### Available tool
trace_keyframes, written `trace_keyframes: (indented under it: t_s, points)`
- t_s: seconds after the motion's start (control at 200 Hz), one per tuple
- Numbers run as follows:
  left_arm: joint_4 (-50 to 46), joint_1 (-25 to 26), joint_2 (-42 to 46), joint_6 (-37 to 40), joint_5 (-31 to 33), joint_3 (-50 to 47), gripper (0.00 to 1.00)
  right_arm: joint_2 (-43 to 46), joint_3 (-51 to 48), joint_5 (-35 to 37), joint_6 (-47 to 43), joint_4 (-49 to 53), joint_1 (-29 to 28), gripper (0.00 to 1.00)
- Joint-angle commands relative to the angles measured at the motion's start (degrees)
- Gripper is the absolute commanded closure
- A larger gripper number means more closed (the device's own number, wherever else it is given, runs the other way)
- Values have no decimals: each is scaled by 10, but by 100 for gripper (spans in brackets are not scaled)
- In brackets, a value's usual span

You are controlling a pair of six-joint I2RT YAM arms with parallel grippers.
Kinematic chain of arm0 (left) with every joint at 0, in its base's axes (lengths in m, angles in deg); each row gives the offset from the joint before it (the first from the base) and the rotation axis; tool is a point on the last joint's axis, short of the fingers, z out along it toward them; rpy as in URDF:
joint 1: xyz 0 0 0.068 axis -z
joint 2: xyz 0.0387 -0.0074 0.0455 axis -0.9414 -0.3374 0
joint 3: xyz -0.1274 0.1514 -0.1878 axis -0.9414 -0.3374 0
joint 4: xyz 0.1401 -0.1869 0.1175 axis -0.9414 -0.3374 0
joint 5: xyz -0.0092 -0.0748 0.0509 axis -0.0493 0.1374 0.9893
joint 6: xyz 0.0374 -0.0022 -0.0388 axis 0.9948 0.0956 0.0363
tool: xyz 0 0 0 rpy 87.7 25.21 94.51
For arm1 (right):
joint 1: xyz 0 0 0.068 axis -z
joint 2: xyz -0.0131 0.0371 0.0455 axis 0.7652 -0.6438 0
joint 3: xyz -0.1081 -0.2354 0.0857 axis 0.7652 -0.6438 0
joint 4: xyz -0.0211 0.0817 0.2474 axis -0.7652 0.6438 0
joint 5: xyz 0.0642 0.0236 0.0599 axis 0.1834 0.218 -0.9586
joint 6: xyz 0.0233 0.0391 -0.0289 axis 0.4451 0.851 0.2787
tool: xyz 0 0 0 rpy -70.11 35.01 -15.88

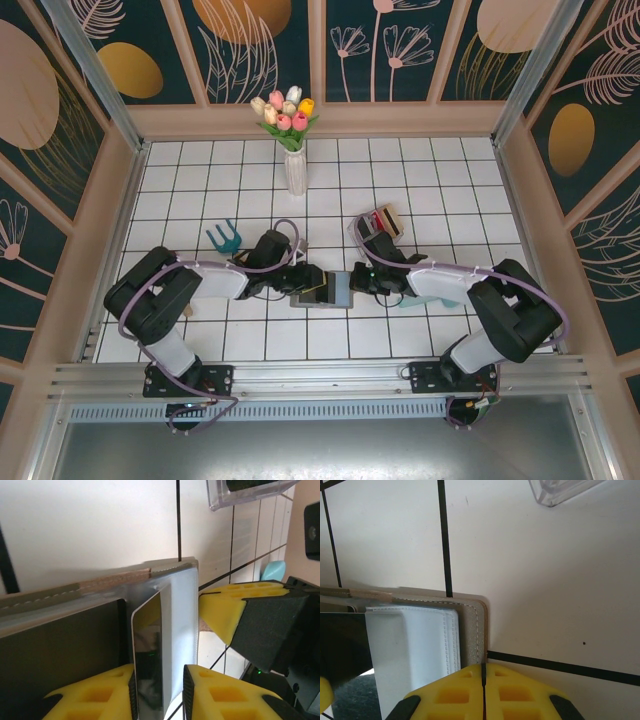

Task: Put the credit cards into the card holder
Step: Insert the credit card into the card slot.

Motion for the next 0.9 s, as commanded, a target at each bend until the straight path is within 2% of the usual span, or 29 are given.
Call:
trace_keyframes:
  t_s: [0.0, 0.095, 0.255, 0.355, 0.58, 0.896]
  points:
    - [-67, 1, 15, 35, 28, 10, 68, -3, -5, 15, 6, 20, -5, 99]
    - [-69, 1, 9, 35, 27, 11, 70, -4, -5, 13, 6, 20, -5, 99]
    - [-42, 1, -2, 26, 18, 6, 86, -5, -5, 6, 5, 17, -5, 99]
    - [-18, 2, -13, 13, 11, 6, 90, -5, -6, -6, 6, 9, -4, 100]
    - [-1, 8, -21, 0, 7, 14, 89, -6, -10, -15, 11, 2, -5, 100]
    - [19, 23, -32, -39, 41, 11, 84, 2, -20, -18, 28, -4, -4, 100]
